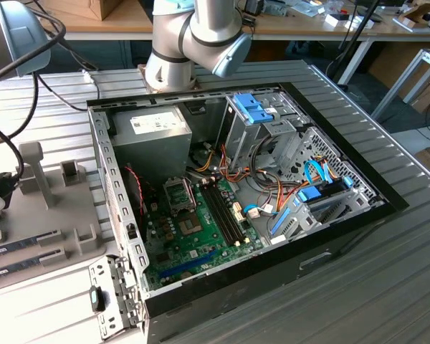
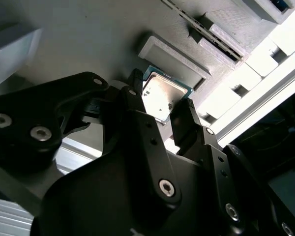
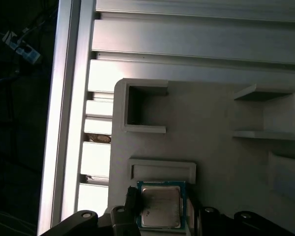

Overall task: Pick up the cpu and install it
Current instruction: 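Pick up the cpu and move it towards the insertion slot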

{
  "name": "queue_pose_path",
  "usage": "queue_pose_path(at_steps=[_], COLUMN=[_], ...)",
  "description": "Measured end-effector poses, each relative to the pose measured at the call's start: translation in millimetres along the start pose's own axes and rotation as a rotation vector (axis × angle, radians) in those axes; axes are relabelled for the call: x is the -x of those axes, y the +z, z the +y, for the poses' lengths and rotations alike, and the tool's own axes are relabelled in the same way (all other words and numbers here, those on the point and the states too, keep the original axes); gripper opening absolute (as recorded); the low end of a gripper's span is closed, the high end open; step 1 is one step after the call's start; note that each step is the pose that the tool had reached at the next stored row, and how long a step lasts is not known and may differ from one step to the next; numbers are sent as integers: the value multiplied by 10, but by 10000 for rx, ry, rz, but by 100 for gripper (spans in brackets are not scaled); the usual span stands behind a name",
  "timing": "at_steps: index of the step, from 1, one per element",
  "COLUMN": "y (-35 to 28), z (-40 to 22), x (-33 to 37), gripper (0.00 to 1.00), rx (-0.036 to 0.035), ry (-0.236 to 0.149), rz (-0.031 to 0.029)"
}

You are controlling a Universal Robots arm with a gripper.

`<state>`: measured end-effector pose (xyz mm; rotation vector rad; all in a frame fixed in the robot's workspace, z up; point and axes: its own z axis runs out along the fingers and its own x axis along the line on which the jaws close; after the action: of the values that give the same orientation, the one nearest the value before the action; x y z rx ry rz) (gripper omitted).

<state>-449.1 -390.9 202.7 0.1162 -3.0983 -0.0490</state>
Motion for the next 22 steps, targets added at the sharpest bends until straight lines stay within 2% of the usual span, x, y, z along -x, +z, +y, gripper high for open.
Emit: queue_pose_path(at_steps=[2, 22], y=[-39, -283], z=[1, 9], x=[-2, -11], gripper=[47, 47], rx=[31, 251], ry=[-1, -11], rz=[-2, -18])
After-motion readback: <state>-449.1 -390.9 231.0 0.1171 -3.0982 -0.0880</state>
